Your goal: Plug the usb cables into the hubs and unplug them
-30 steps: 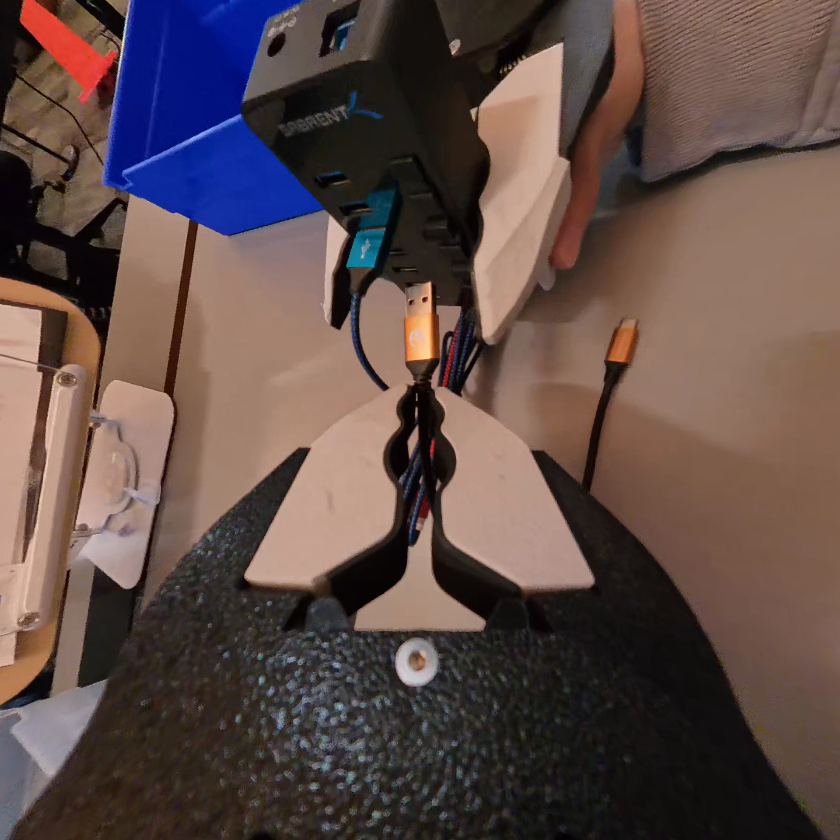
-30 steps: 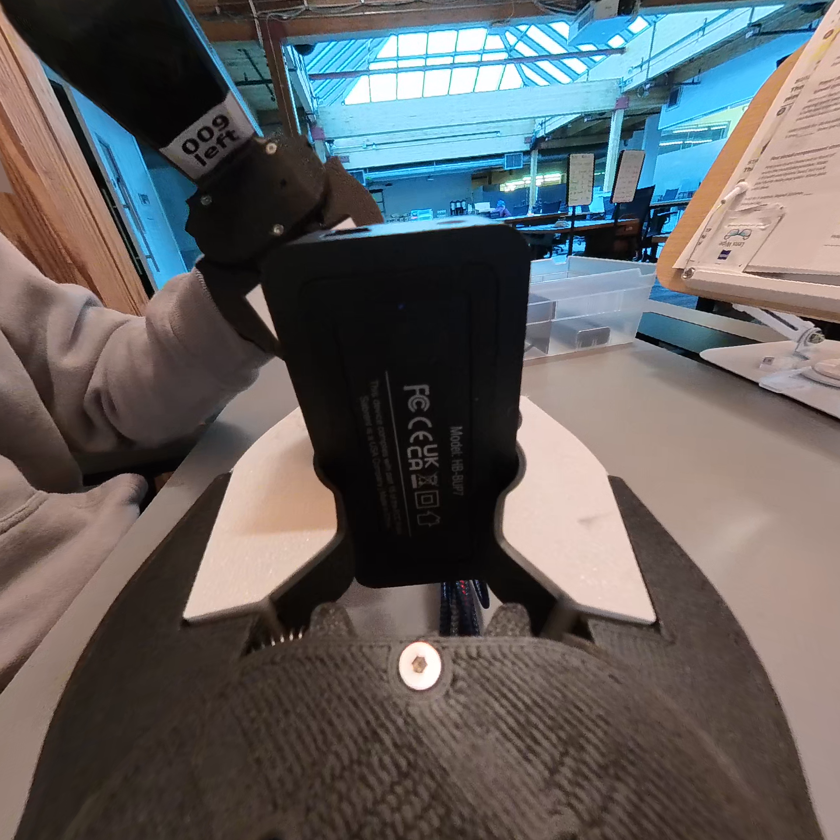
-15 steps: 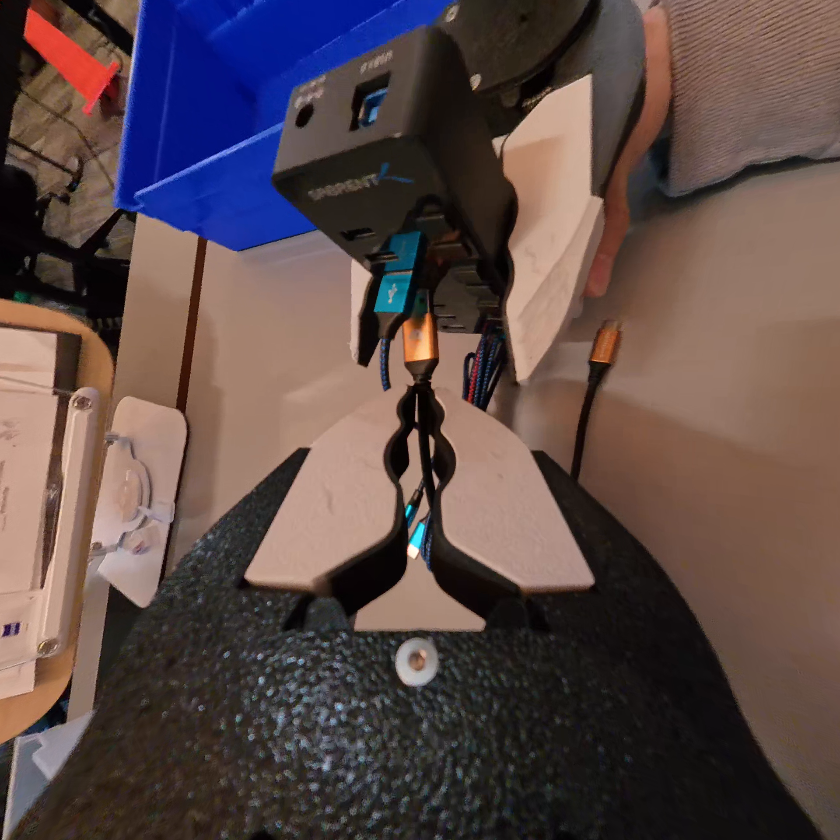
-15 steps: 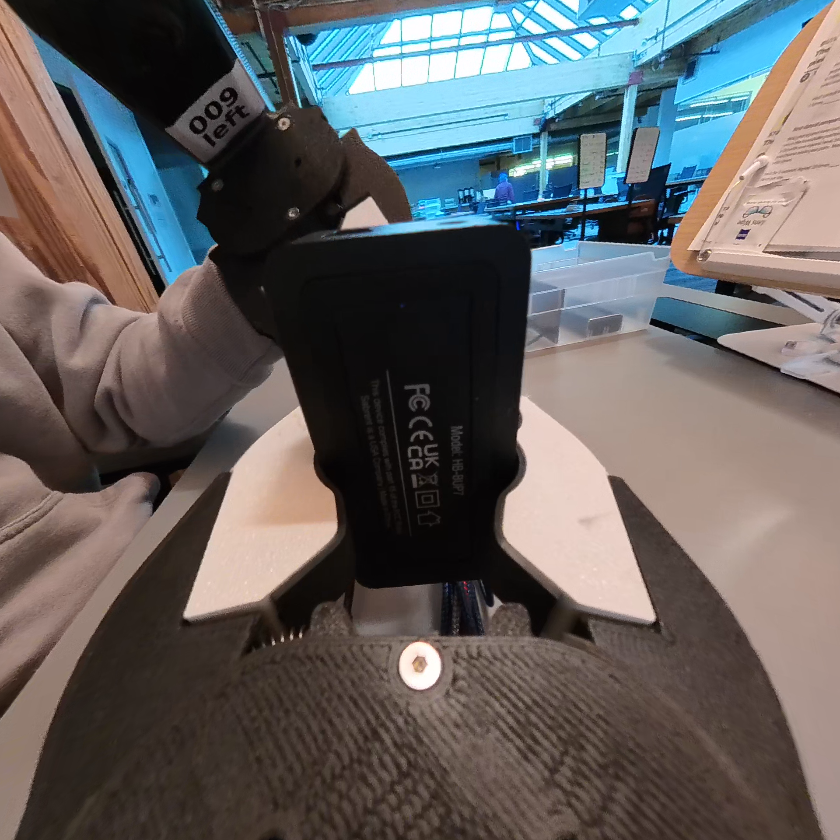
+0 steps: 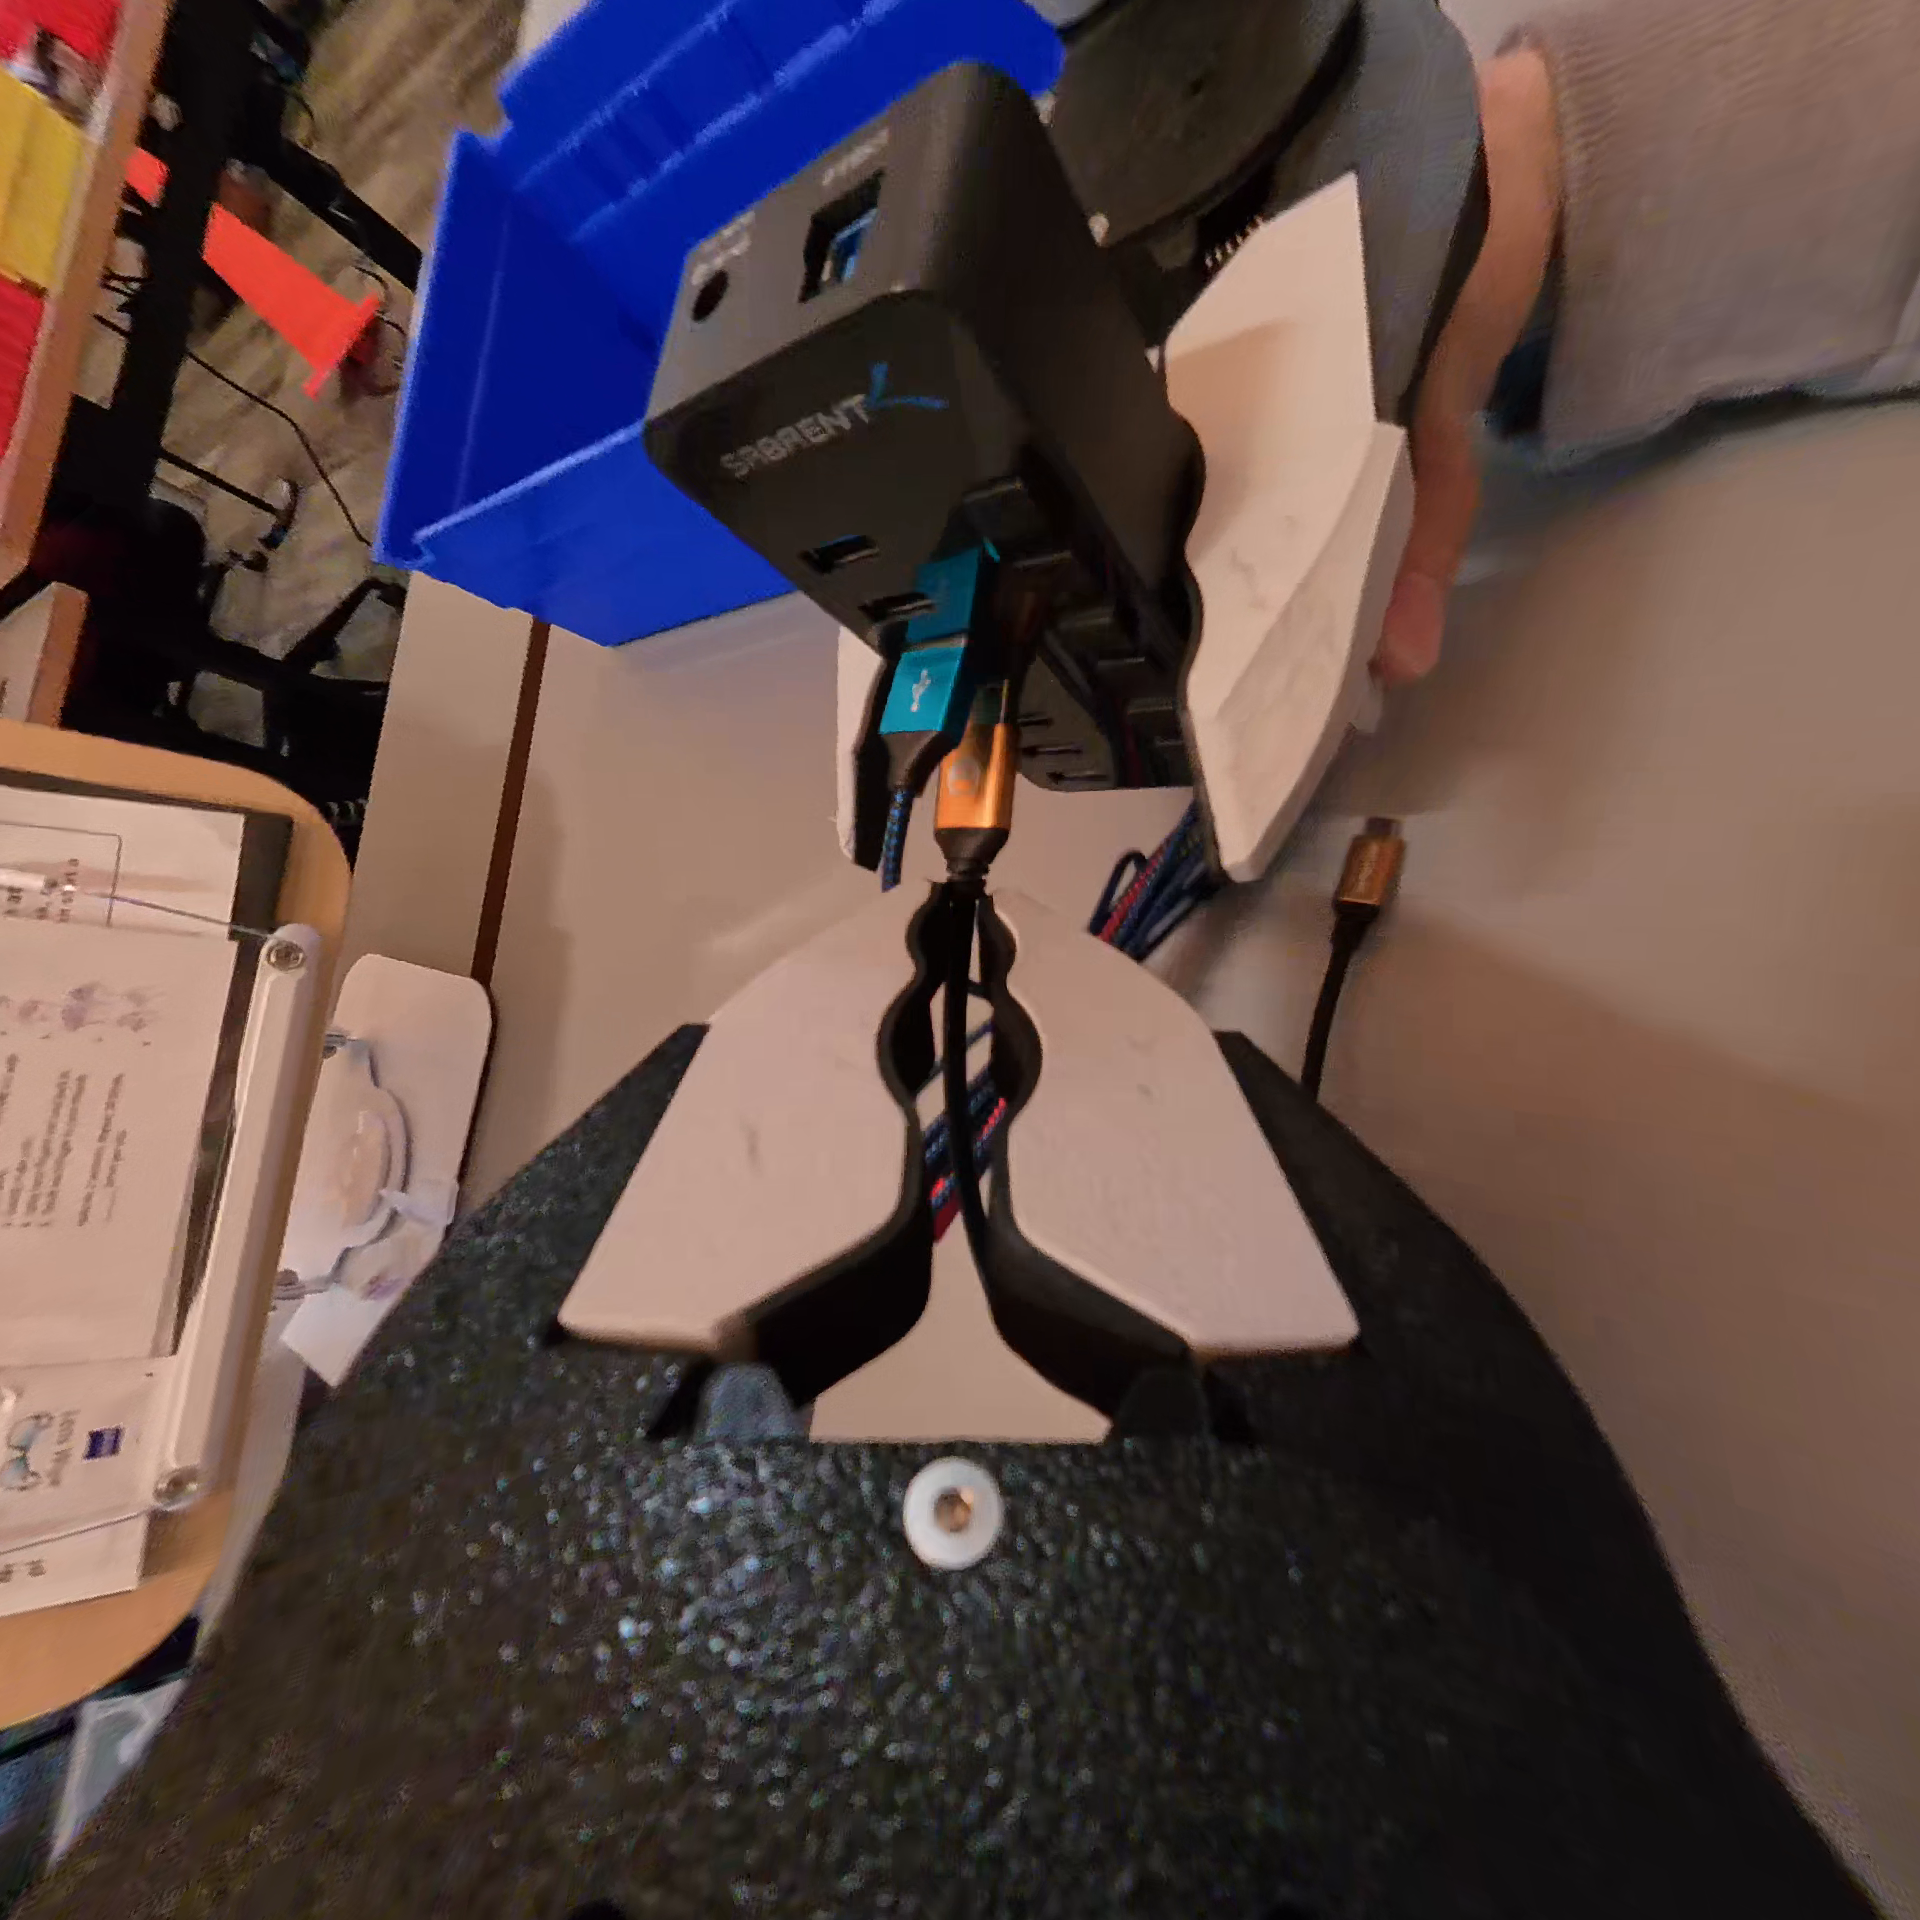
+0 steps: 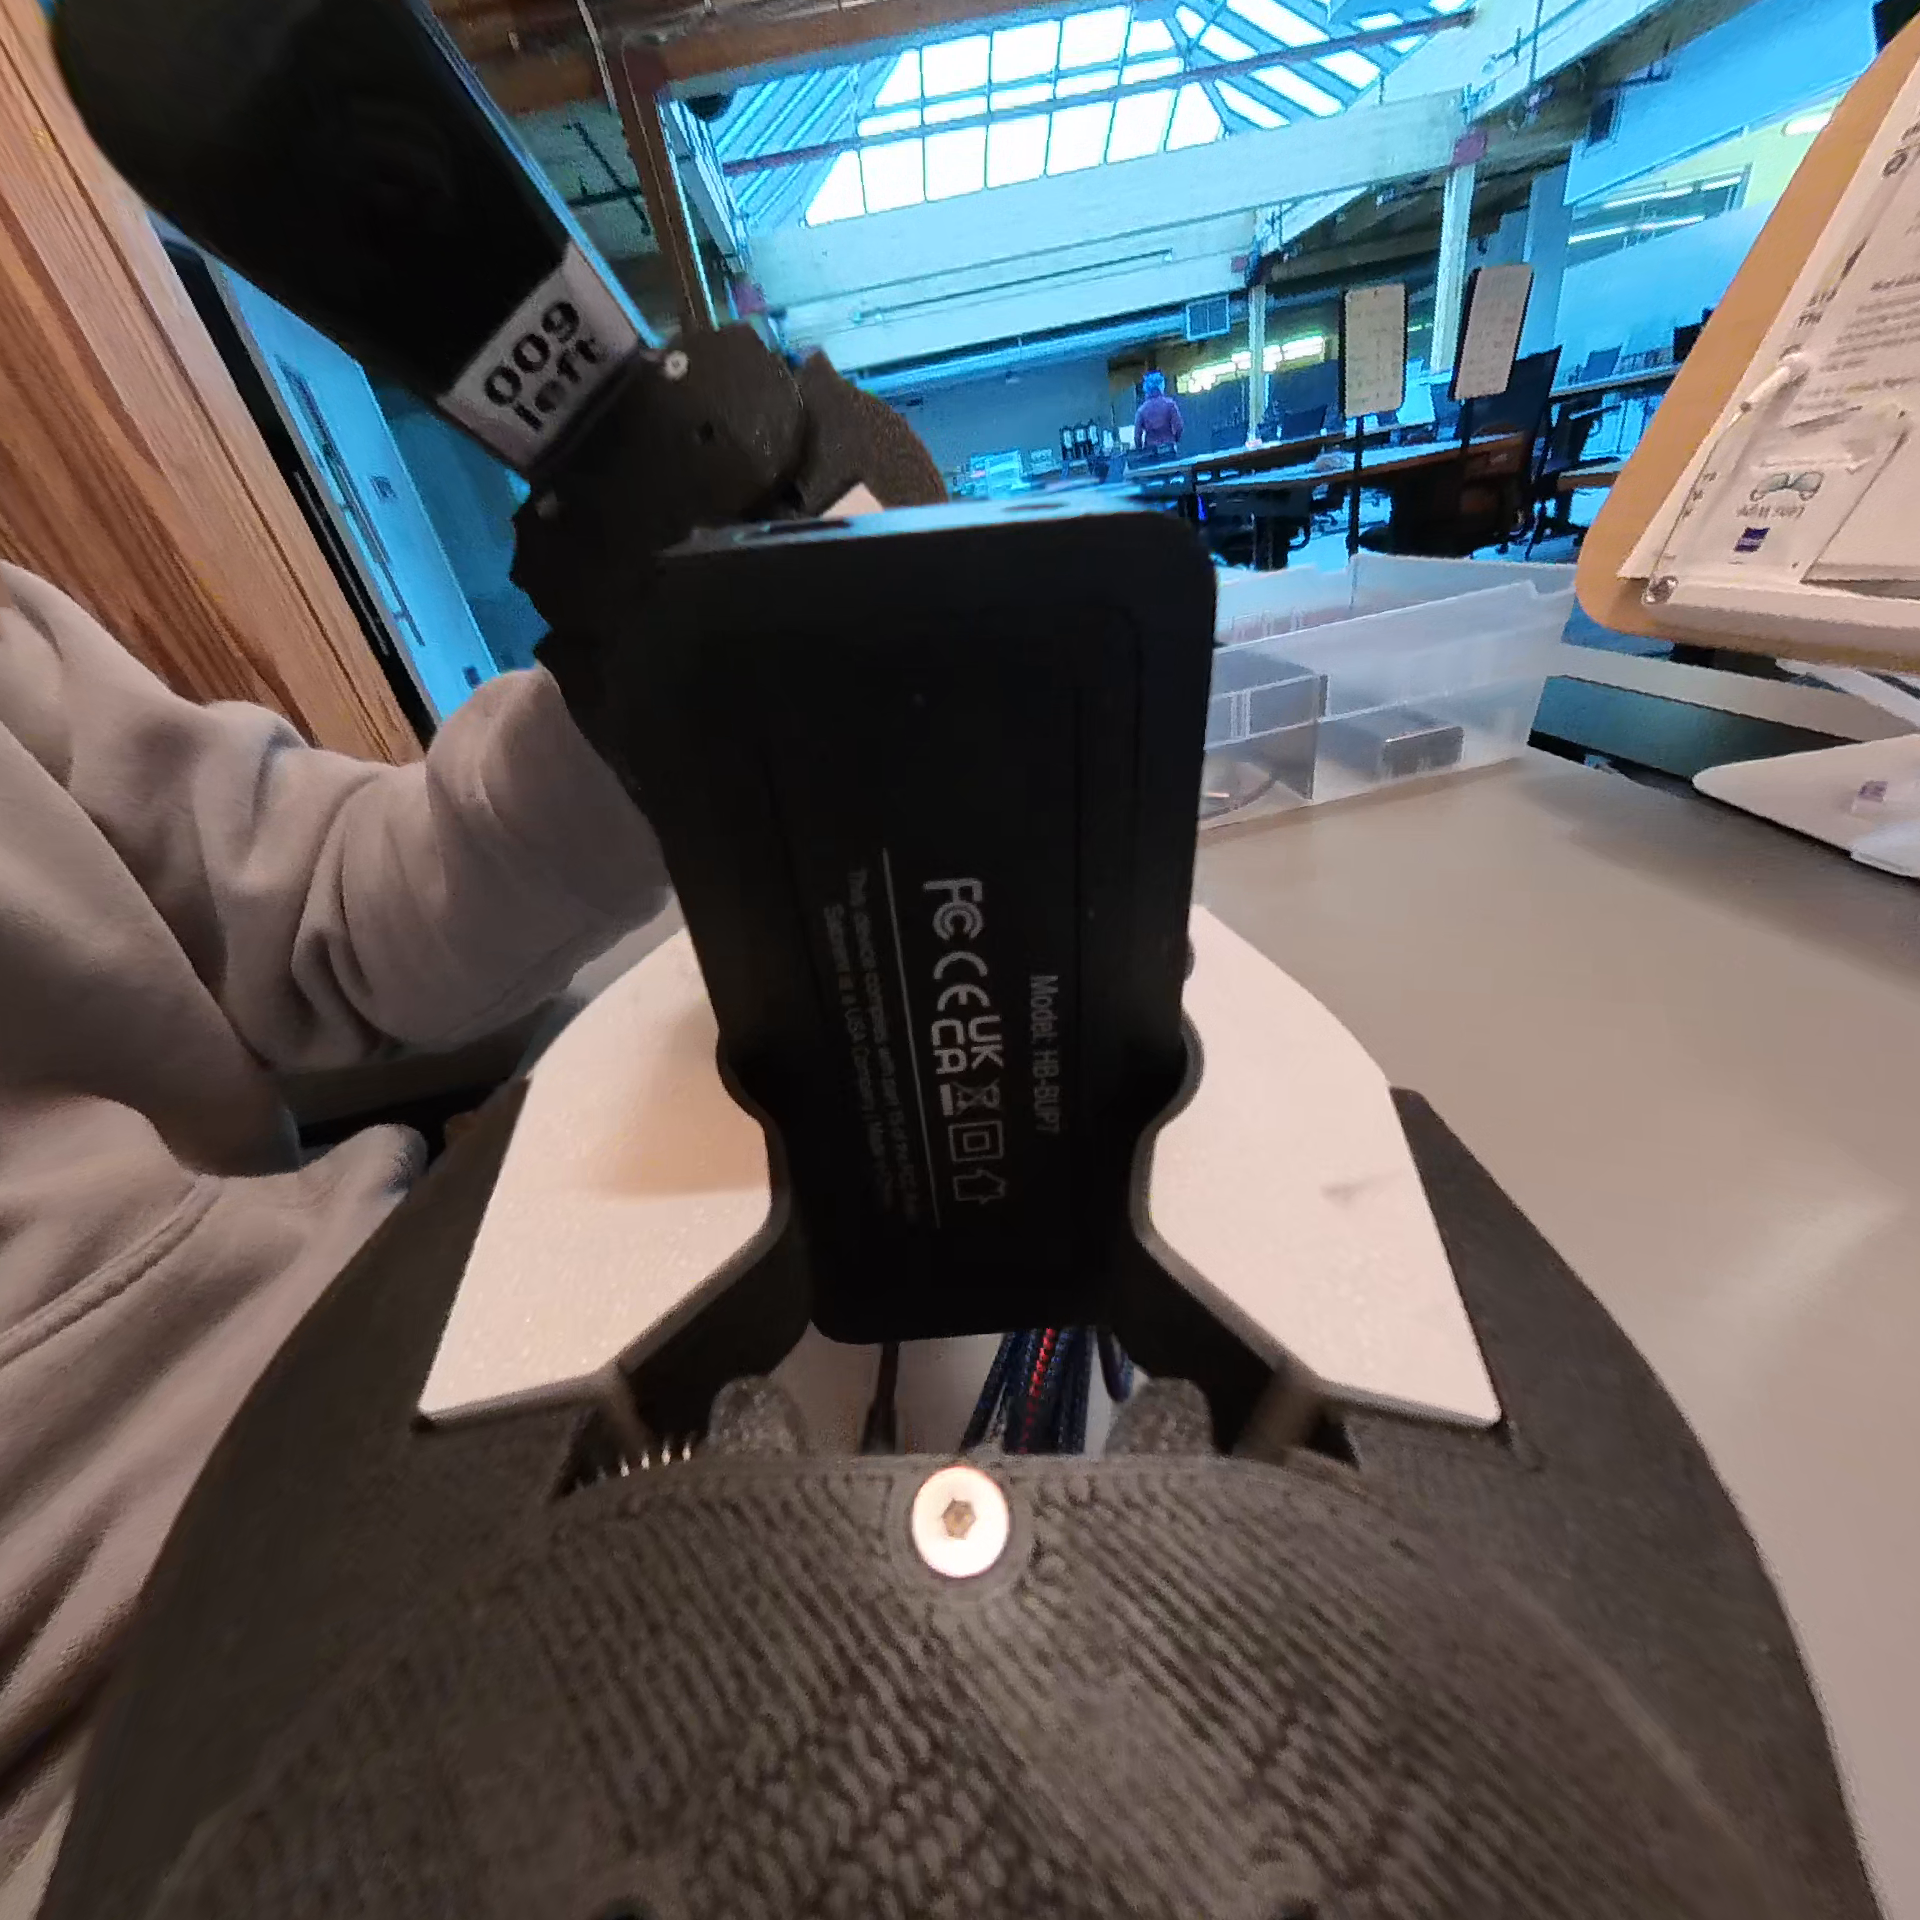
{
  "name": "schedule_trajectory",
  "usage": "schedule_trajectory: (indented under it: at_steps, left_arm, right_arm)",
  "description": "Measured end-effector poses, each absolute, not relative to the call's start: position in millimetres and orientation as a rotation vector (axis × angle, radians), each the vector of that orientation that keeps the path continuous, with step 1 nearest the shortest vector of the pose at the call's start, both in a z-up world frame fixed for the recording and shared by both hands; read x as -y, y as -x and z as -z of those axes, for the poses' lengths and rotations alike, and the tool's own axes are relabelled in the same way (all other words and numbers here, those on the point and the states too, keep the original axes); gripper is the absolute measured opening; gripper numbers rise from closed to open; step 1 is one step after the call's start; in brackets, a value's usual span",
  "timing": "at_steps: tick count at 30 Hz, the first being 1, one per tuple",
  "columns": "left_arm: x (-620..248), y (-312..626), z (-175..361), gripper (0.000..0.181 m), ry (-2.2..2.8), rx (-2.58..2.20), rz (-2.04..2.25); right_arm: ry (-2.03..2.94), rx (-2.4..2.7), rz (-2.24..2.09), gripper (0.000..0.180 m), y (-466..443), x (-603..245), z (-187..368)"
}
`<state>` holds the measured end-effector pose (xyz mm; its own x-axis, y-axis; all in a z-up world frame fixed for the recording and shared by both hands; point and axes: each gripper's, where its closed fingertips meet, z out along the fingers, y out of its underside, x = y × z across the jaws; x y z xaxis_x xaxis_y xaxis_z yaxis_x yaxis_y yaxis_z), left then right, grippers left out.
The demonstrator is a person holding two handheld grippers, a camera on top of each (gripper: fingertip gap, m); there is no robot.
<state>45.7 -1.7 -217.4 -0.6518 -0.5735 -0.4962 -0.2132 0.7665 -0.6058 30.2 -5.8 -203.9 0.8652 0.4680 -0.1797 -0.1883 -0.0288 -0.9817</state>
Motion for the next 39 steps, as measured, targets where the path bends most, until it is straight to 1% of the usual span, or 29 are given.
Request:
schedule_trajectory:
  at_steps: [1, 6, 10, 15, 19, 21, 24, 25, 26, 27, 28, 32, 34, 36, 39]
  left_arm:
    - [1.9, -45.8, 215.8, 0.004, 0.603, -2.228, 0.702]
    - [6.2, -44.6, 197.7, 0.005, 0.685, -2.12, 0.954]
    - [7.7, -41.4, 202.4, 0.005, 0.742, -2.142, 1.056]
    - [12.1, -39.9, 197.6, 0.005, 0.879, -2.086, 1.392]
    - [11.5, -41.2, 202.5, 0.005, 0.857, -2.104, 1.316]
    - [15.3, -42.1, 198.5, 0.005, 0.859, -2.077, 1.356]
    - [16.1, -43.6, 193.4, 0.007, 0.879, -2.011, 1.378]
    - [16.8, -40.5, 191.9, 0.009, 0.864, -2.001, 1.362]
    - [17.2, -36.6, 186.8, 0.015, 0.855, -1.968, 1.366]
    - [16.2, -31.6, 178.6, 0.028, 0.848, -1.912, 1.393]
    - [13.7, -24.6, 169.5, 0.034, 0.842, -1.854, 1.429]
    - [-11.4, 6.7, 147.3, 0.044, 0.833, -1.668, 1.497]
    - [-24.9, 18.7, 157.0, 0.044, 0.864, -1.678, 1.463]
    - [-39.4, 25.6, 178.6, 0.047, 0.941, -1.721, 1.394]
    - [-51.4, 38.0, 204.4, 0.051, 1.001, -1.771, 1.331]
  right_arm:
    - [1.507, 0.231, -0.543, 0.073, -29.8, 6.1, 202.6]
    - [1.433, 0.222, -0.57, 0.073, -28.0, 8.3, 190.5]
    - [1.462, 0.25, -0.53, 0.073, -25.9, 7.6, 196.2]
    - [1.448, 0.282, -0.522, 0.074, -20.7, 5.4, 195.6]
    - [1.477, 0.289, -0.495, 0.074, -21.9, 4.9, 199.7]
    - [1.422, 0.266, -0.537, 0.073, -23.7, 8.2, 192.8]
    - [1.445, 0.304, -0.414, 0.073, -25.7, 6.8, 189.8]
    - [1.45, 0.31, -0.394, 0.073, -25.4, 6.6, 188.7]
    - [1.448, 0.29, -0.366, 0.073, -28.7, 6.3, 185.2]
    - [1.443, 0.276, -0.334, 0.073, -32.6, 7.7, 179.9]
    - [1.437, 0.27, -0.31, 0.073, -36.0, 10.9, 171.9]
    - [1.368, 0.198, -0.174, 0.073, -58.8, 37.1, 114.1]
    - [1.329, 0.156, -0.089, 0.073, -78.6, 57.4, 82.8]
    - [1.338, 0.104, -0.01, 0.073, -107.1, 75.6, 58.8]
    - [1.409, 0.007, 0.174, 0.073, -166.4, 99.0, 38.6]
